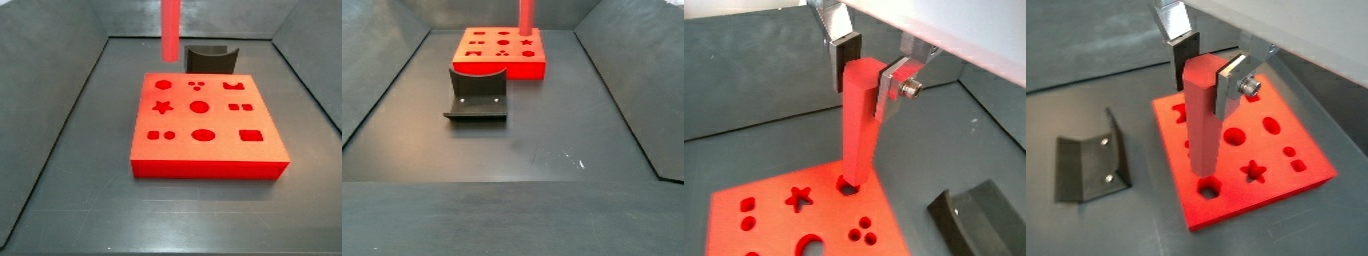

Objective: Insert the hexagon object.

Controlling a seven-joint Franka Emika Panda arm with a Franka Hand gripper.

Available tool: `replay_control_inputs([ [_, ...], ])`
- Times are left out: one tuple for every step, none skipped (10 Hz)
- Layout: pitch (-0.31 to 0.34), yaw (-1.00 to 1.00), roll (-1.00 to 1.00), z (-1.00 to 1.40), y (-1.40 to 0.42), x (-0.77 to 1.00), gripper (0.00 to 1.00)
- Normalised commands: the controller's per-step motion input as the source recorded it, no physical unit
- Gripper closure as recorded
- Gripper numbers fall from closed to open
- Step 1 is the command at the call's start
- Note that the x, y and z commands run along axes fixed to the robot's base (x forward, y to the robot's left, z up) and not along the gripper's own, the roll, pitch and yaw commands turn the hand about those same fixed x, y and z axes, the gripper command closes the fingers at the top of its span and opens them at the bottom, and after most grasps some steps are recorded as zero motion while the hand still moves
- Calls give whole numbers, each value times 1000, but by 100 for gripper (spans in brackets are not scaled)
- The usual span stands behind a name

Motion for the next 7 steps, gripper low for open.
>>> replay_control_inputs([
  [16,331,261,-331,-43,0,100],
  [0,229,201,-569,-226,0,100],
  [-99,117,140,-577,-303,0,100],
  [-147,0,119,-509,-231,0,100],
  [-174,-160,86,-291,-80,0,100],
  [-180,-303,-33,0,43,0,100],
  [-124,-194,-97,0,77,0,100],
])
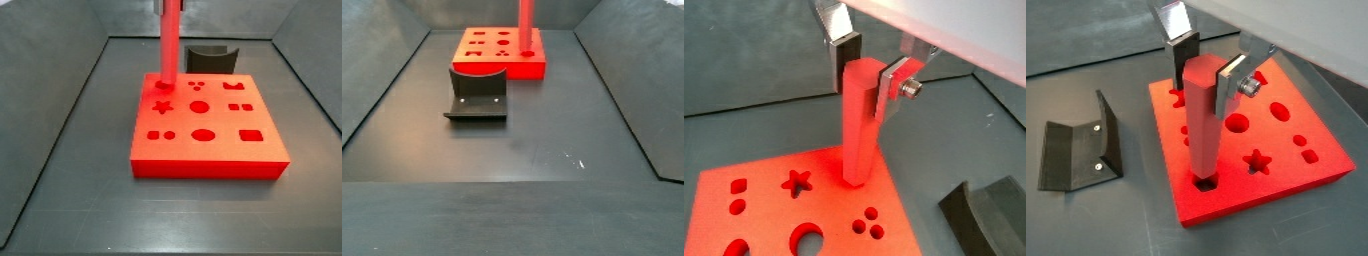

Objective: Insert the hexagon object.

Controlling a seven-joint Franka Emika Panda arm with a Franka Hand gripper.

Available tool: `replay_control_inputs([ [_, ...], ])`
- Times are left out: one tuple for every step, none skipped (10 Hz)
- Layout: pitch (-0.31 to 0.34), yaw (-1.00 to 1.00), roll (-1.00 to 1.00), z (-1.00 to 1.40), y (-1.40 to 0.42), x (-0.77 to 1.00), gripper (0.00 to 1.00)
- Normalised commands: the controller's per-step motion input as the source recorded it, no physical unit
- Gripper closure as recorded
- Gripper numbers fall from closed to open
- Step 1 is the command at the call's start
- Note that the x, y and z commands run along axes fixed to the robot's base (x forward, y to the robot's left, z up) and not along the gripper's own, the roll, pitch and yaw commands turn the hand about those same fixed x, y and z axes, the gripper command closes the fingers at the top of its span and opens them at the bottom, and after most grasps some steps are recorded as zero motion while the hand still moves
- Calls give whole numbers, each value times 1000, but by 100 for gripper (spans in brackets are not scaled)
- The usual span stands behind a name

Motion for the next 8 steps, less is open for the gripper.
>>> replay_control_inputs([
  [-19,-80,0,0,0,0,100],
  [0,-66,13,0,0,0,100],
  [0,0,0,0,0,17,100],
  [-71,0,-3,-211,0,-100,100],
  [-137,-20,-63,-206,0,-111,100],
  [-116,-49,-27,-206,0,-83,100],
  [-97,-49,-39,-134,0,-117,100],
  [-100,-6,-10,-174,-3,0,100],
])
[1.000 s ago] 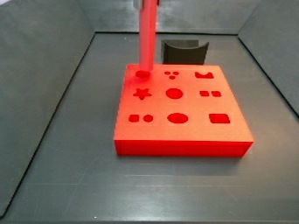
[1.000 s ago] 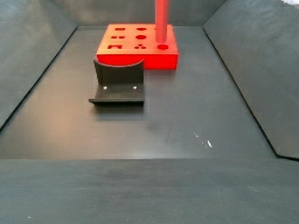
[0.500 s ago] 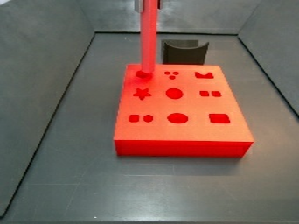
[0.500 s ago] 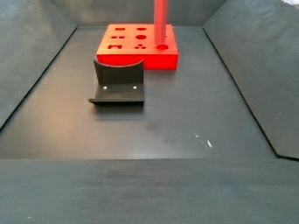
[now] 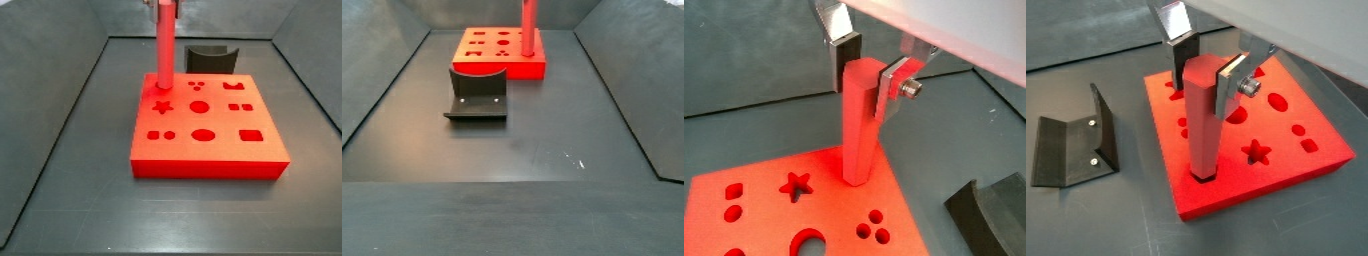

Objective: Insert the hexagon object.

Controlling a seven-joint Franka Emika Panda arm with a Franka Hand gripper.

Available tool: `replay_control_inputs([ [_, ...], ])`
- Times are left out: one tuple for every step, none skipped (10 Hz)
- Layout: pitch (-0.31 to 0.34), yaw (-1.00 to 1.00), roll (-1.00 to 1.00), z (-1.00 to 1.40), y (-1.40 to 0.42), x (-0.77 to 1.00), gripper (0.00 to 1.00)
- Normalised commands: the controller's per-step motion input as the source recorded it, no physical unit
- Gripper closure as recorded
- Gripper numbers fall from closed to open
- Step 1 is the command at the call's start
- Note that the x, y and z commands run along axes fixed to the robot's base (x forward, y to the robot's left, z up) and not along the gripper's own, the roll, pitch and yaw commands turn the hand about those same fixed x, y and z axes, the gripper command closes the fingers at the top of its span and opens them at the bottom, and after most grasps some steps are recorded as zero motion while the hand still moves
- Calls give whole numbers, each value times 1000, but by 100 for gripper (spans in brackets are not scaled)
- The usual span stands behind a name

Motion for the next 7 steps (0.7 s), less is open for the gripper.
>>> replay_control_inputs([
  [-36,0,0,-154,20,-97,100],
  [-27,-66,-21,-23,69,-263,100],
  [-83,-14,-74,0,0,-277,100],
  [-119,0,-80,-3,0,-191,100],
  [-111,0,-44,-66,0,0,100],
  [-84,29,-29,-66,-6,263,100],
  [-60,57,-11,-89,0,429,100],
])
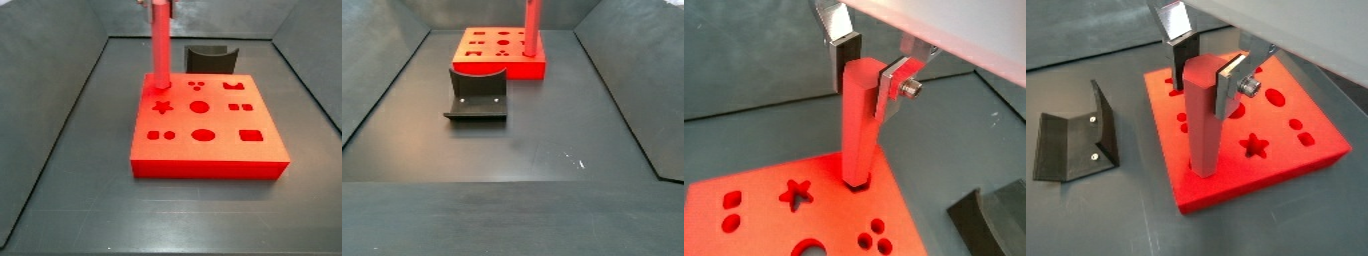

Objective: Insert the hexagon object.

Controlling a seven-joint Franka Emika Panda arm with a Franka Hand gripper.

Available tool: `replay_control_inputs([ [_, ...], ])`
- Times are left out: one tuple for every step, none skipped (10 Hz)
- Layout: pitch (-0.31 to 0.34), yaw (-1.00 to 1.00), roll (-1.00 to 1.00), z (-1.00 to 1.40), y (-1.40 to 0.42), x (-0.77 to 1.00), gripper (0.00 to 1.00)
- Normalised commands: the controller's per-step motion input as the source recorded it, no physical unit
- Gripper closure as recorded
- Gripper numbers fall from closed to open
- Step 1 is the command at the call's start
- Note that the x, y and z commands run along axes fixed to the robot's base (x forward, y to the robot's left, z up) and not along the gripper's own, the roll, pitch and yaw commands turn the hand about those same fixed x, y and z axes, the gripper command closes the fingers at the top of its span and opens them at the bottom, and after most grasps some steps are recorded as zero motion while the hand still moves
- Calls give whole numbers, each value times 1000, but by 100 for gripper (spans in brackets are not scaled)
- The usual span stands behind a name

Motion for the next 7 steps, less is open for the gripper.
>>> replay_control_inputs([
  [-63,46,0,-97,0,380,100],
  [-19,14,0,-57,0,117,100],
  [0,0,6,-66,0,0,100],
  [0,0,31,-106,0,0,100],
  [-26,-80,74,-374,0,0,100],
  [-40,-129,84,-646,-6,40,100],
  [-54,-143,96,-817,-31,54,100],
])
